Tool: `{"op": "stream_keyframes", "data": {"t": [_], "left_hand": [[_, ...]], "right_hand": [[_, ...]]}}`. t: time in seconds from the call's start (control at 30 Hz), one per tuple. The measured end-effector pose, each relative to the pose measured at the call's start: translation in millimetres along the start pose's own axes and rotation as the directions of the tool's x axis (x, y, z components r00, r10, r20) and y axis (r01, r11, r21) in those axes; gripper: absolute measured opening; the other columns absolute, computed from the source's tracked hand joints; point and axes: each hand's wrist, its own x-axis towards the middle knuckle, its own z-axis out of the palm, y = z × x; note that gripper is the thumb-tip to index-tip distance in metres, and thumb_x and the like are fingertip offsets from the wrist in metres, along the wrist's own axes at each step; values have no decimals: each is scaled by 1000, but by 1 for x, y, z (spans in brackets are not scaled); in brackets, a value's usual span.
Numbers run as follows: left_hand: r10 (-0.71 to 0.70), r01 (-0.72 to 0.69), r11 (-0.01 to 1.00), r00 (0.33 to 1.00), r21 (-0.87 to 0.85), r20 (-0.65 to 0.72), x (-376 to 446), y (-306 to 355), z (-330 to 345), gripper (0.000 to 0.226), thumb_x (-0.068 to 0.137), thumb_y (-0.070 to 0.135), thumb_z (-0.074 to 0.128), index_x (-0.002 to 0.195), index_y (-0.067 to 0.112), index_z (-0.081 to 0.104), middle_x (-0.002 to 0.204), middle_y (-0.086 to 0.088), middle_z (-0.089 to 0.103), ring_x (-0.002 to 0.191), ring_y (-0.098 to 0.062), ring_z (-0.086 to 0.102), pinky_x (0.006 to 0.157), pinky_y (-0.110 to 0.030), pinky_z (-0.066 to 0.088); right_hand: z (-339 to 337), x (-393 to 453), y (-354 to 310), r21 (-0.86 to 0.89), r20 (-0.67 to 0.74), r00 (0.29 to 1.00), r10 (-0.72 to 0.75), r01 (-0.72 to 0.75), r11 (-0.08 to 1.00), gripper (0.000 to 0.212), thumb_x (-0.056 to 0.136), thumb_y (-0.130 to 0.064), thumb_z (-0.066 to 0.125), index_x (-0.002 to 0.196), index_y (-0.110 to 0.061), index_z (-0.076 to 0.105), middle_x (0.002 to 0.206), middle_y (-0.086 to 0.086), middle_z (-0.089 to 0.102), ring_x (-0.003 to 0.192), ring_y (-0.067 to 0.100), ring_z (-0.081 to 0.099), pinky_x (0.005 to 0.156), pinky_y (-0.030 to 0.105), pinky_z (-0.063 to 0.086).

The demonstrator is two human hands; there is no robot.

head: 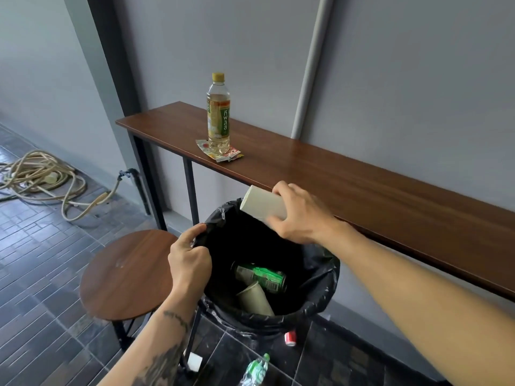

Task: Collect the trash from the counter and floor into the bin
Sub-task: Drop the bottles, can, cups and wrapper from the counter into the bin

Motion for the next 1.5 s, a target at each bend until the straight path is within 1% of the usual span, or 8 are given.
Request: {"op": "stream_keyframes", "data": {"t": [0.17,0.3,0.43,0.6,0.87,1.03,1.33,1.5], "left_hand": [[25,-28,999,997,-46,-71,-25,4,3,67,74,-14,40,124,20,70,127,-3,64,75,5,65,50,-6,45],[45,-51,998,986,-33,-163,-42,3,3,70,69,-13,41,123,22,71,133,-8,65,117,-22,63,92,-34,55],[44,-59,997,970,-56,-239,-62,4,2,73,68,-14,41,123,22,71,128,-3,68,124,-20,60,109,-40,46],[4,-51,990,945,-134,-327,-70,-2,-3,72,64,-5,42,119,30,72,115,0,74,111,-40,66,95,-54,54],[-44,0,993,934,-122,-355,-24,15,-40,57,74,-4,47,111,30,75,105,1,75,82,-19,68,67,-31,54],[-67,21,983,967,-182,-246,67,-12,-84,65,60,7,45,105,43,75,100,5,78,99,-32,72,91,-53,56],[-84,55,990,968,-130,-236,156,9,-134,62,60,10,49,105,44,74,99,-5,78,90,-37,69,89,-62,53],[-71,19,983,956,-183,-285,191,6,-143,59,59,8,49,93,47,76,100,3,78,99,-30,73,92,-53,57]], "right_hand": [[32,-30,-19,14,289,957,41,-47,999,50,78,-55,62,115,-27,45,120,2,53,105,29,57,85,42,48],[52,-53,-26,51,367,930,-21,3,999,60,82,-53,63,132,-26,43,131,3,48,119,31,51,93,42,44],[46,-57,-17,46,320,942,-102,92,995,64,82,-48,61,138,-28,39,131,1,44,123,30,47,94,43,43],[25,-39,-1,123,263,956,-131,102,987,56,83,-45,59,135,-30,43,133,-1,47,120,26,52,94,41,45],[2,36,-27,261,40,995,-91,78,962,50,79,-32,60,128,-27,51,120,1,55,112,24,57,93,35,48],[-5,112,-55,328,-24,999,38,-28,944,63,84,-32,65,141,-21,40,130,7,51,120,25,51,88,27,36],[12,237,-85,657,17,930,367,-287,697,107,81,-24,75,156,-14,0,163,21,12,146,37,24,113,43,29],[20,278,-85,757,0,889,458,-299,581,93,85,-15,73,153,-9,10,151,18,35,136,34,42,103,38,37]]}}
